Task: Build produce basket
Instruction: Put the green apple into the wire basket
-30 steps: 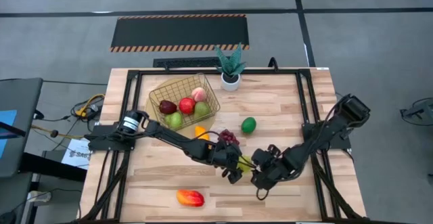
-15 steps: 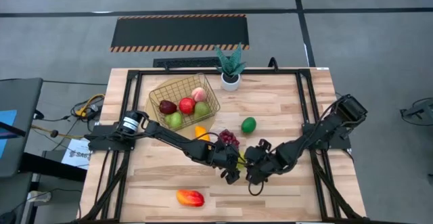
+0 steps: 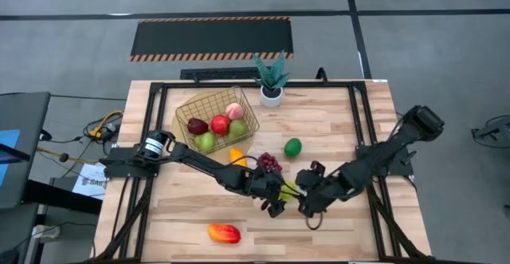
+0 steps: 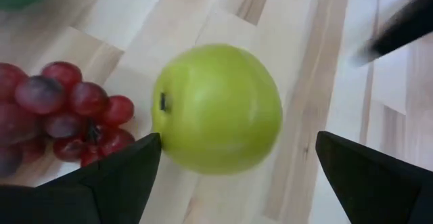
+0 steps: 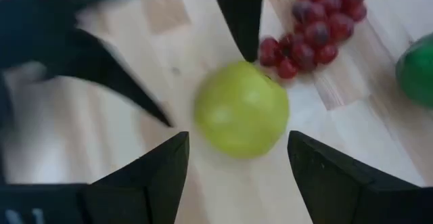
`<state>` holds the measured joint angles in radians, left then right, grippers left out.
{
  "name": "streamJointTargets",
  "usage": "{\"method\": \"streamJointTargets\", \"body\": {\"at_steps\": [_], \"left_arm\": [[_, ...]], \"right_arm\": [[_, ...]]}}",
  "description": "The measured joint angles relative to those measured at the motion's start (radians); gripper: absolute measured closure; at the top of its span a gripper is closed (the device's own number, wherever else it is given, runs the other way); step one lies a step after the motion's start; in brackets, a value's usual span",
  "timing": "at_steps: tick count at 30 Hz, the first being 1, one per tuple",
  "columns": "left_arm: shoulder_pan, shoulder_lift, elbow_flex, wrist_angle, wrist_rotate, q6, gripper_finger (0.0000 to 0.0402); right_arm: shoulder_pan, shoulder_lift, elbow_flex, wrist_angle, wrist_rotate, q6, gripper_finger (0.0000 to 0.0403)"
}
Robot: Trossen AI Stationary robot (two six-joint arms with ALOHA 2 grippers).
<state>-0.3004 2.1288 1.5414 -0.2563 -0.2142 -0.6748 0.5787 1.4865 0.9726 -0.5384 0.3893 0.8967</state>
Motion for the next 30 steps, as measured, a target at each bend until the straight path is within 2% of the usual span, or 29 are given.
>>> {"method": "streamJointTargets", "body": {"at_steps": [4,8,13,17,21,30], "left_arm": [[0.000,0.000,0.000,0.025,-0.001,0.001,0.0024],[-0.005,0.000,0.000,0.051,-0.065,0.071,0.0024],[-0.005,0.000,0.000,0.054,-0.106,0.156,0.0024],[-0.002,0.000,0.000,0.068,-0.122,0.170,0.0024],[-0.005,0.001,0.000,0.111,-0.124,0.246,0.0024],[-0.010,0.061,-0.003,0.101,-0.088,0.210,0.0024]], "right_arm": [[0.038,-0.134,0.000,-0.048,-0.001,0.020,0.0129],[0.082,-0.253,0.000,-0.083,0.003,0.070,0.0129],[0.120,-0.318,0.001,-0.101,0.052,0.104,0.0129],[0.139,-0.314,0.000,-0.140,0.080,0.144,0.0129],[0.149,-0.267,0.000,-0.178,0.087,0.183,0.0129],[0.131,-0.068,0.000,-0.263,0.083,0.283,0.0129]]}}
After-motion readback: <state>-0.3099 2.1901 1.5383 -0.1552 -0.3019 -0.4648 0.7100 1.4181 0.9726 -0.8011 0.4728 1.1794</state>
